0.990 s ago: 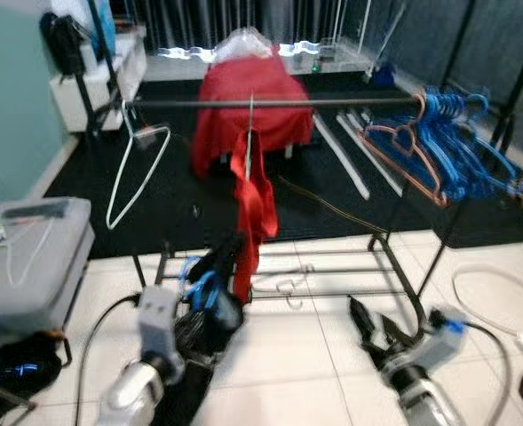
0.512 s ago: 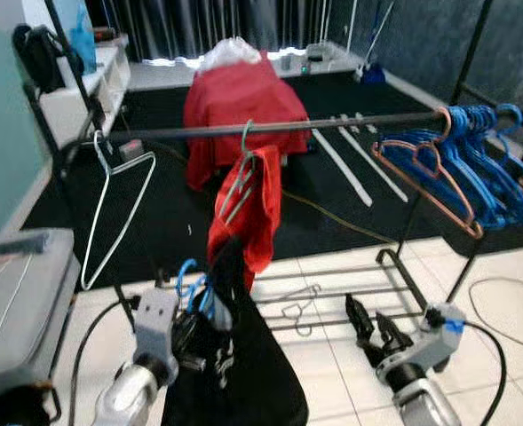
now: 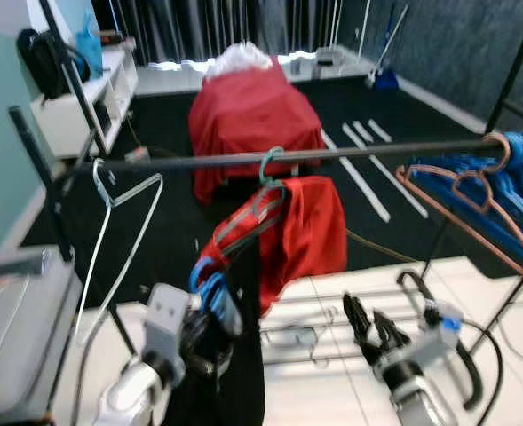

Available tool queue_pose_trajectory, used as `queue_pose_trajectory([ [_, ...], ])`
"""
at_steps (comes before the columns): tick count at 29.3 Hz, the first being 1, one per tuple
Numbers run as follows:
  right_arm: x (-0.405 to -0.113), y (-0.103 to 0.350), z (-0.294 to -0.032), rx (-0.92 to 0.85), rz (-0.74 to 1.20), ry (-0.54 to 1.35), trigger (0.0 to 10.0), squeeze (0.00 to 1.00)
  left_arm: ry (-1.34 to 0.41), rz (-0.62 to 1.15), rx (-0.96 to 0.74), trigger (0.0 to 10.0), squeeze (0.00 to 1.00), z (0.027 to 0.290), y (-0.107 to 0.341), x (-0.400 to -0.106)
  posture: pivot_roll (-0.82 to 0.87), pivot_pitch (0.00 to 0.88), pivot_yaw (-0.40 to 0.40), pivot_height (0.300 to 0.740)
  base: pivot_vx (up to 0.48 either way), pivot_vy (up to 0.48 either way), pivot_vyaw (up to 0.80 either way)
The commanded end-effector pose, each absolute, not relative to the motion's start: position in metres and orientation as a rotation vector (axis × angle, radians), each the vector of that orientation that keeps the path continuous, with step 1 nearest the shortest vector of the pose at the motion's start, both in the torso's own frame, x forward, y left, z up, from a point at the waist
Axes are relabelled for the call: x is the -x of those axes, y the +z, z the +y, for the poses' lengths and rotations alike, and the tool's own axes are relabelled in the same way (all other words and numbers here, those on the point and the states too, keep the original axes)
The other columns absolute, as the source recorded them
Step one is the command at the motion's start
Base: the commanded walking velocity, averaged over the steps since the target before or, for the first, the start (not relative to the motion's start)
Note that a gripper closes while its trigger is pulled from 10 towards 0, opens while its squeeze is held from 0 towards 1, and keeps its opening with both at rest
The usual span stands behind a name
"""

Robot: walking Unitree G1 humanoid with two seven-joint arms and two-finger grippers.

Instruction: Hang hanger

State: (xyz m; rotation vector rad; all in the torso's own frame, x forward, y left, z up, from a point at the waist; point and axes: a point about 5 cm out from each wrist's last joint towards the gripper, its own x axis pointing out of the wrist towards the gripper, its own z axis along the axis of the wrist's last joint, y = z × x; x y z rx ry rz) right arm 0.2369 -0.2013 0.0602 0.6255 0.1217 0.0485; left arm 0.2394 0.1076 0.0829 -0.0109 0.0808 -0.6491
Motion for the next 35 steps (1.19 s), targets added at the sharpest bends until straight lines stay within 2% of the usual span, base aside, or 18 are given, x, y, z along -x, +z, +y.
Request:
queue_pose_trajectory([
  [1, -0.239, 0.062, -0.197, -0.65, 0.115, 0.058, 10.0, 0.0, -0.805, 0.068, 0.023, 10.0, 0.0, 0.093, 0.092, -0.229, -0.11, 0.0, 0.013, 0.74, 0.285, 0.0, 0.0],
  [2, -0.239, 0.062, -0.198, -0.649, 0.115, 0.058, 10.0, 0.0, -0.856, 0.076, 0.025, 10.0, 0.0, 0.083, 0.095, -0.226, -0.11, 0.0, 0.016, 0.74, 0.0, 0.0, 0.0],
  [4, -0.239, 0.062, -0.198, -0.649, 0.115, 0.058, 10.0, 0.0, -0.856, 0.076, 0.025, 10.0, 0.0, 0.083, 0.095, -0.226, -0.11, 0.0, 0.016, 0.74, 0.0, 0.0, 0.0],
  [7, -0.239, 0.062, -0.198, -0.648, 0.114, 0.057, 10.0, 0.0, -0.798, 0.085, -0.014, 10.0, 0.0, 0.081, 0.094, -0.233, -0.12, 0.0, 0.019, 0.74, 0.0, -0.225, 0.0],
  [9, -0.239, 0.062, -0.198, -0.648, 0.113, 0.055, 10.0, 0.0, -0.719, 0.101, -0.034, 10.0, 0.0, 0.086, 0.089, -0.239, -0.12, 0.0, 0.018, 0.74, 0.0, -0.444, 0.0],
  [13, -0.24, 0.062, -0.198, -0.649, 0.114, 0.056, 10.0, 0.0, -0.691, 0.109, -0.021, 10.0, 0.0, 0.088, 0.088, -0.24, -0.12, 0.0, 0.016, 0.74, 0.0, -0.444, 0.0],
  [26, -0.241, 0.061, -0.198, -0.65, 0.115, 0.057, 10.0, 0.0, -0.672, 0.095, 0.067, 10.0, 0.0, 0.081, 0.107, -0.249, -0.13, 0.0, 0.021, 0.74, 0.0, -0.432, 0.0],
  [35, -0.241, 0.06, -0.197, -0.65, 0.115, 0.057, 10.0, 0.0, -0.463, 0.096, 0.118, 10.0, 0.0, 0.093, 0.113, -0.277, -0.13, 0.0, 0.023, 0.74, 0.0, 0.0, 0.0],
])
